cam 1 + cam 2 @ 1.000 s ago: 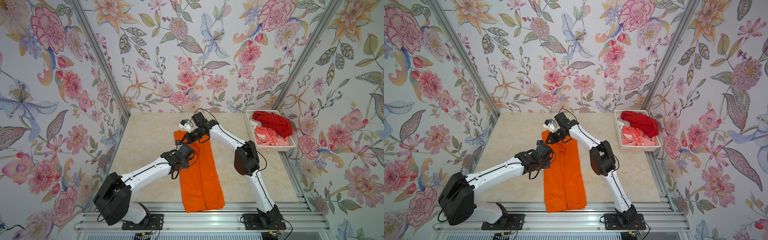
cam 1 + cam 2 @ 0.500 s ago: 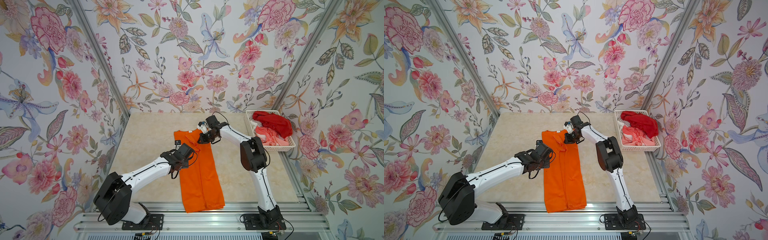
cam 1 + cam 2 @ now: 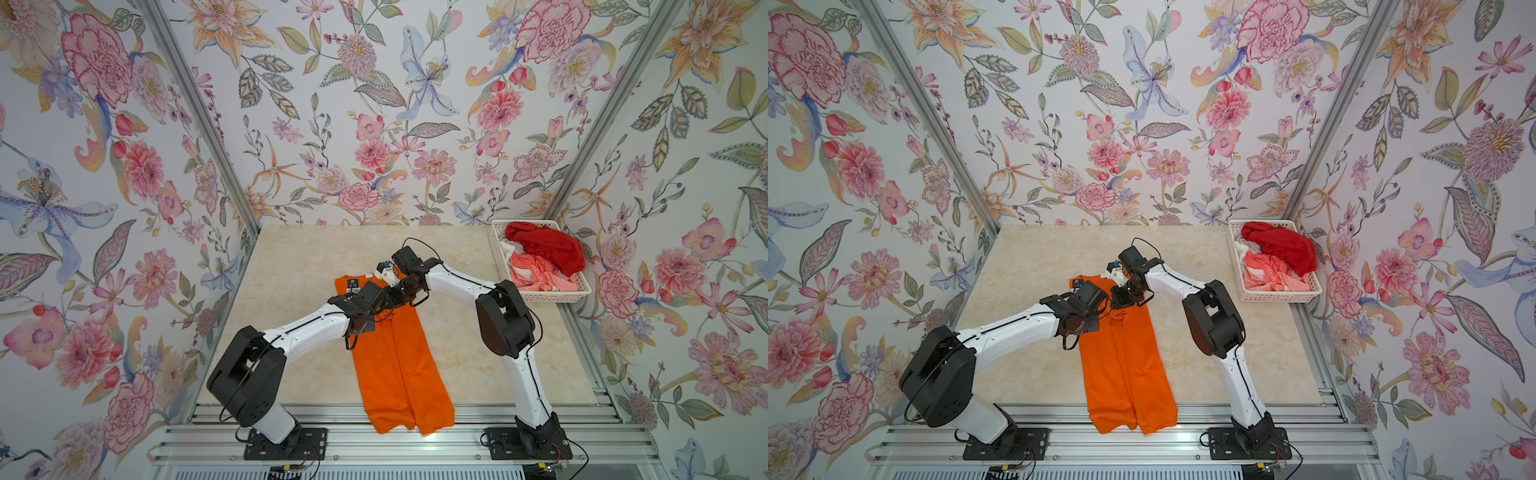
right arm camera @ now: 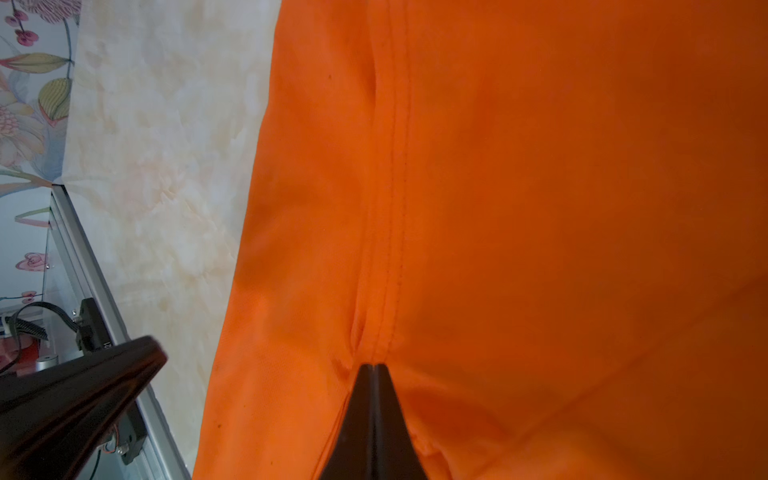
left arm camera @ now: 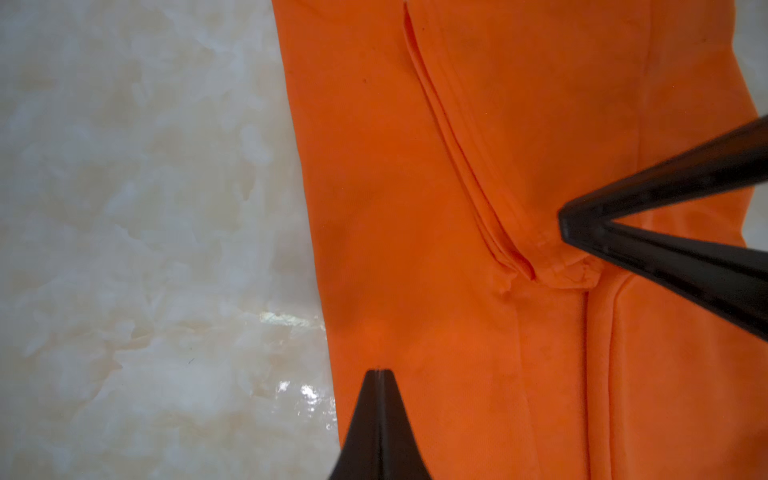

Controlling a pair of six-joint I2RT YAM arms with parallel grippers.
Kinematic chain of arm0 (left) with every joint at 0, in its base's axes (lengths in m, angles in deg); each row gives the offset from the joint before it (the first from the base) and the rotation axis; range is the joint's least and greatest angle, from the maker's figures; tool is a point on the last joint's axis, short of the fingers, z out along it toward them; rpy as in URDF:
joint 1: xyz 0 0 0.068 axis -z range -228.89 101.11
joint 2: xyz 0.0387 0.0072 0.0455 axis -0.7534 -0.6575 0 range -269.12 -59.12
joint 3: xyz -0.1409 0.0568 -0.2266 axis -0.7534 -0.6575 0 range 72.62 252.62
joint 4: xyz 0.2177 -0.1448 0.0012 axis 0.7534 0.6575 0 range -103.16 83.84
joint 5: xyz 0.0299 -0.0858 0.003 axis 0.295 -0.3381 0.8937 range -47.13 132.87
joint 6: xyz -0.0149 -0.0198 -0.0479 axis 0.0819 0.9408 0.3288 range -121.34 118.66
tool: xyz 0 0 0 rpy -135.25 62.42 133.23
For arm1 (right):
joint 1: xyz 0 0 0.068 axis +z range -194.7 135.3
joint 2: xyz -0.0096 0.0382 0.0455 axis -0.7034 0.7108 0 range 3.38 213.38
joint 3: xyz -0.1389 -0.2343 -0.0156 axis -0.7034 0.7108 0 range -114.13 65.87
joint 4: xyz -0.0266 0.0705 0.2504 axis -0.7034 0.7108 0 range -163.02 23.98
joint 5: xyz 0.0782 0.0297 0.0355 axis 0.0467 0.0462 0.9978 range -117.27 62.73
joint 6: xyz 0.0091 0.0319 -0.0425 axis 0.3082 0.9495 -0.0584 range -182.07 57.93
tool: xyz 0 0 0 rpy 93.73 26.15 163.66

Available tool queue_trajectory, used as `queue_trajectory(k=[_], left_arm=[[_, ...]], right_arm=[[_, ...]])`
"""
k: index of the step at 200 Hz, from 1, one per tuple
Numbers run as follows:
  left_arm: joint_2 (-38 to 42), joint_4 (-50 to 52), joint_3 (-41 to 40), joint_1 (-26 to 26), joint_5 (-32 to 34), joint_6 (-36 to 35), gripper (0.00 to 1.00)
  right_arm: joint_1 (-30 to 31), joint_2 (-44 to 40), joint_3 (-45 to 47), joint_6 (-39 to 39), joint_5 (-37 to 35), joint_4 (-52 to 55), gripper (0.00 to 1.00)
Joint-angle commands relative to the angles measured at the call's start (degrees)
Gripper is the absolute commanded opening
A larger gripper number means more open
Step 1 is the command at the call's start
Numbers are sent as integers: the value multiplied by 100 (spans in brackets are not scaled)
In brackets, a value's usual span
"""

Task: Fold and stack t-shirts
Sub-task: Smooth out the T-shirt at the center of the board, then move the T-shirt to the center of the board.

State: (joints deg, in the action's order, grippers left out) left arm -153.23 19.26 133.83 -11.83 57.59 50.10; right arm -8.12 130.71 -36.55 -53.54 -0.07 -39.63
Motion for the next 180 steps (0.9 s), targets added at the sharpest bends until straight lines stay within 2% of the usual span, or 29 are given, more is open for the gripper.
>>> queue_trajectory(k=[1,26,42,58,93,116,147,180], left_arm=[[-833,85,717,-251,201,-210,0],[-2080,561,1788,-427,77,-454,0],[-2449,701,2016,-441,149,-444,0],[-2448,713,1931,-432,102,-408,0],[-1900,719,1361,-366,204,-415,0],[-1924,725,1280,-384,273,-513,0],[-2563,820,1990,-477,167,-856,0],[-3556,1337,3585,-729,35,-1331,0]], right_arm=[[-384,-697,-12,30,-692,-215,7],[-559,-598,-217,-21,-663,203,9],[-481,-610,33,-62,-703,309,8],[-323,-747,567,6,-807,246,0],[-59,-1309,2035,357,-972,-275,0],[12,-1404,2473,468,-999,-415,0],[1,-954,2195,511,-1158,-284,0],[-126,-71,1161,584,-1223,112,0]])
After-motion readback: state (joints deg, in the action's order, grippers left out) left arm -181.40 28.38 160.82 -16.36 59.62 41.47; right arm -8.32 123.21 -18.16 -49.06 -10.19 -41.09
